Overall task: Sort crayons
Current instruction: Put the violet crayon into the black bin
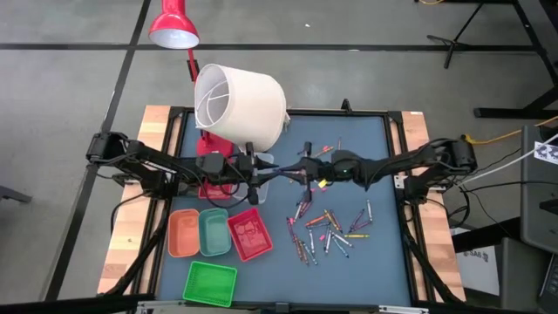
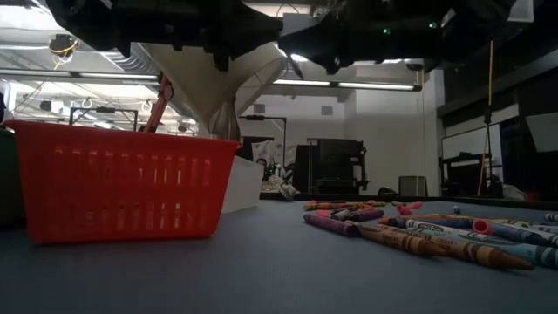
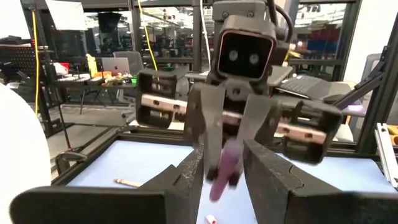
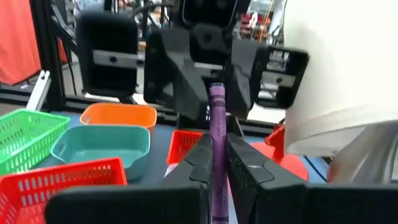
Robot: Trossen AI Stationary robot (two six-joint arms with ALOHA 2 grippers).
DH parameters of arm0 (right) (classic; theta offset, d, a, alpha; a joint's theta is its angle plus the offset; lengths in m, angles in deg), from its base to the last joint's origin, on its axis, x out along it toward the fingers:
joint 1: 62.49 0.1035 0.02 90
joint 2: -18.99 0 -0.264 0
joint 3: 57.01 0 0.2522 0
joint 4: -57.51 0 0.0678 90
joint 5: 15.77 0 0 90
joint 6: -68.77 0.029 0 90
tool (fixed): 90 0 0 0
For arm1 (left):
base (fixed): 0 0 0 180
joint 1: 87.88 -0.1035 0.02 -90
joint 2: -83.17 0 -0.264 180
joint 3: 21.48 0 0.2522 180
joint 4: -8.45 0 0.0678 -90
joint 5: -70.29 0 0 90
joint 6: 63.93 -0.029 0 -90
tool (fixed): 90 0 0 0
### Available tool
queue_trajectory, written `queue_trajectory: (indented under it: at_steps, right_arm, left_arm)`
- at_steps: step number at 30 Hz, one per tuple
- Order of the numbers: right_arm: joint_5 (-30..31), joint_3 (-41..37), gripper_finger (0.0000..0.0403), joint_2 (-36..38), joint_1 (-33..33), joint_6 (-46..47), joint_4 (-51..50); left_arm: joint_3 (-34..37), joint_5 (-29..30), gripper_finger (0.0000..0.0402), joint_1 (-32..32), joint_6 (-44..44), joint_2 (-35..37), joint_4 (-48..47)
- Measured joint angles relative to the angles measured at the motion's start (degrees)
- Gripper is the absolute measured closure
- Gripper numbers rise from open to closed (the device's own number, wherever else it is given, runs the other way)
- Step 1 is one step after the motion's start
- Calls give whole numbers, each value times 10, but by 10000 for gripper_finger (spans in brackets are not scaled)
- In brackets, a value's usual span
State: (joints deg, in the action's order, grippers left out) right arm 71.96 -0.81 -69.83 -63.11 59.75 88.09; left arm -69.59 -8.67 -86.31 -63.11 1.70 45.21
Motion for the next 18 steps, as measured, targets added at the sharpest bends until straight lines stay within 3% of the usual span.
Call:
queue_trajectory:
  at_steps: [18]
  right_arm:
    - [-3,7,372,-18,0,-3,6]
  left_arm:
    - [0,0,305,0,0,0,-23]
